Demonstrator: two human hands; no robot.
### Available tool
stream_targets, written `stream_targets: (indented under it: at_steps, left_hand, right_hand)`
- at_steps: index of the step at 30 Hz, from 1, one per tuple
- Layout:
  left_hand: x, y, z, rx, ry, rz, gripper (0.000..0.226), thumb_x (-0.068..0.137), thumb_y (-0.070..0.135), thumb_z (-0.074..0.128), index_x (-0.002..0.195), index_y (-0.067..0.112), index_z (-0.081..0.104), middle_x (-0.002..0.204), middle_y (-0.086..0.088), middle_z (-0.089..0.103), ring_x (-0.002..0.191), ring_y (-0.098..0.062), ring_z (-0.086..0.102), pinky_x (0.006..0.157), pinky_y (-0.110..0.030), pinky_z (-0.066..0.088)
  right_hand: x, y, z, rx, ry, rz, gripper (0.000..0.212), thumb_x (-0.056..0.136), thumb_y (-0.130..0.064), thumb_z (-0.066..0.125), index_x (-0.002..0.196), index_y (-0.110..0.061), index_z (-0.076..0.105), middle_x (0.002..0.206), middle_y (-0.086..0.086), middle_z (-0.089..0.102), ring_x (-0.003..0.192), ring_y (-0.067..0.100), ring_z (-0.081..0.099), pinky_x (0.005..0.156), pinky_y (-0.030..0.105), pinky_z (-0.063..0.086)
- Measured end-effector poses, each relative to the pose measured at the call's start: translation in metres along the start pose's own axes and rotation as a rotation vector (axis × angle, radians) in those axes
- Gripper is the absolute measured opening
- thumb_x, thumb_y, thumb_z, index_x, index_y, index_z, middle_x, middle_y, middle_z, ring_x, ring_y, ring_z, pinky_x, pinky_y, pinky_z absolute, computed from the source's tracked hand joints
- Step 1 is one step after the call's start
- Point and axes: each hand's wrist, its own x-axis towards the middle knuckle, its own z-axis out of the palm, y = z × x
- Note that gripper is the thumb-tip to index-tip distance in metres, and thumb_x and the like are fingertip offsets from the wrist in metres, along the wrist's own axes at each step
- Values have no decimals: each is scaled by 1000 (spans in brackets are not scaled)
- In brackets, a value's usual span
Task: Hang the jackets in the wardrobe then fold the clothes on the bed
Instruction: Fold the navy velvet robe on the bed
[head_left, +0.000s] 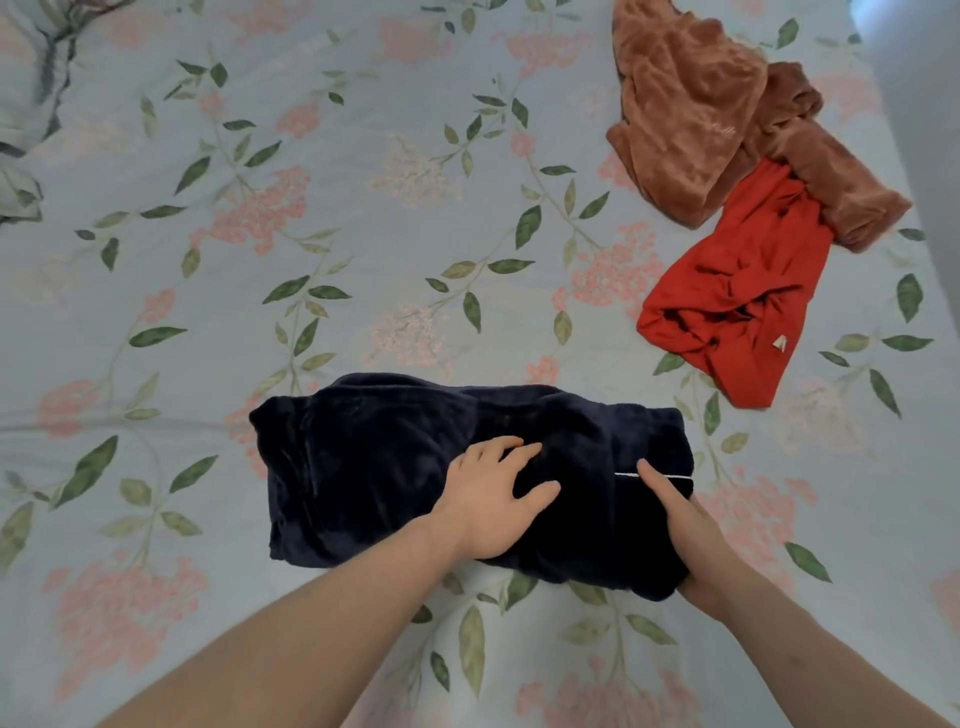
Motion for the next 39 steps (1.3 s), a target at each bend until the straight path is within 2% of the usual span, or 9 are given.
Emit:
stream_targets:
  at_steps: [5, 8, 12, 18, 24, 27, 31, 35, 39]
  left_hand:
    - [0, 10, -28, -632, -2, -115, 68, 95, 69, 46, 155, 37, 40, 160, 15, 37, 148, -9, 33, 124, -36, 24]
    - [-18, 17, -39, -661, 128, -130, 66, 94, 70, 45, 153, 40, 41, 158, 15, 36, 147, -9, 30, 124, -38, 23]
    - [-46, 11, -65, -946, 208, -129, 44, 99, 62, 48, 122, 32, 70, 121, 4, 71, 116, -12, 65, 107, -38, 49]
    - [-97, -23, -119, -1270, 185, -256, 42, 102, 54, 46, 83, 44, 82, 95, 11, 79, 87, -6, 75, 87, -31, 52]
    - [-125, -76, -142, -1292, 183, -274, 38, 95, 49, 62, 127, 30, 69, 121, 1, 75, 113, -20, 71, 102, -41, 51]
    - [-131, -103, -138, -1242, 281, -361, 36, 90, 27, 74, 126, 27, 68, 113, 0, 77, 104, -20, 74, 96, -42, 56]
    - [-131, -141, -121, -1207, 412, -551, 34, 87, 6, 71, 118, 19, 71, 102, -5, 79, 92, -22, 77, 82, -39, 60]
    - [-121, -161, -115, -1248, 478, -608, 34, 85, 7, 71, 116, 20, 66, 105, -6, 78, 92, -24, 75, 78, -39, 60]
    - [-114, -160, -121, -931, 729, -653, 64, 79, 13, 75, 134, 20, 44, 129, 3, 57, 110, -14, 60, 95, -36, 51]
  right_hand:
    - [-19, -20, 21, 16, -51, -159, 44, 90, -47, 70, 132, -41, 60, 123, -7, 73, 109, 17, 73, 93, 43, 56]
    - [-33, -34, 43, -28, -90, -252, 52, 86, -44, 72, 136, -40, 57, 126, -11, 71, 112, 14, 71, 99, 44, 54]
    - [-55, -51, 87, -107, -149, -376, 59, 81, -45, 69, 137, -38, 54, 127, -15, 69, 112, 6, 69, 96, 38, 54]
    - [-71, -56, 161, -337, -355, -477, 72, 85, -58, 70, 147, -59, 34, 146, -6, 56, 126, 9, 61, 108, 39, 49]
    - [-68, -40, 234, -457, -473, -520, 79, 91, -37, 58, 151, -65, 14, 145, -31, 49, 107, 2, 64, 107, 39, 48]
    - [-63, -33, 263, -580, -474, -517, 83, 98, -7, 49, 159, -49, 10, 151, -24, 46, 89, 0, 64, 94, 28, 53]
    - [-58, -22, 284, -747, -492, -571, 81, 92, 5, 46, 155, -43, 28, 147, -15, 50, 106, -1, 64, 95, 28, 52]
    - [-36, -15, 274, -947, -113, -899, 77, 86, -29, 73, 152, -44, 34, 157, -15, 36, 141, 9, 37, 117, 39, 35]
    - [-17, 6, 267, -1122, -100, -687, 94, 80, -82, 50, 159, -51, 8, 170, -14, 1, 158, 20, -2, 125, 57, 16]
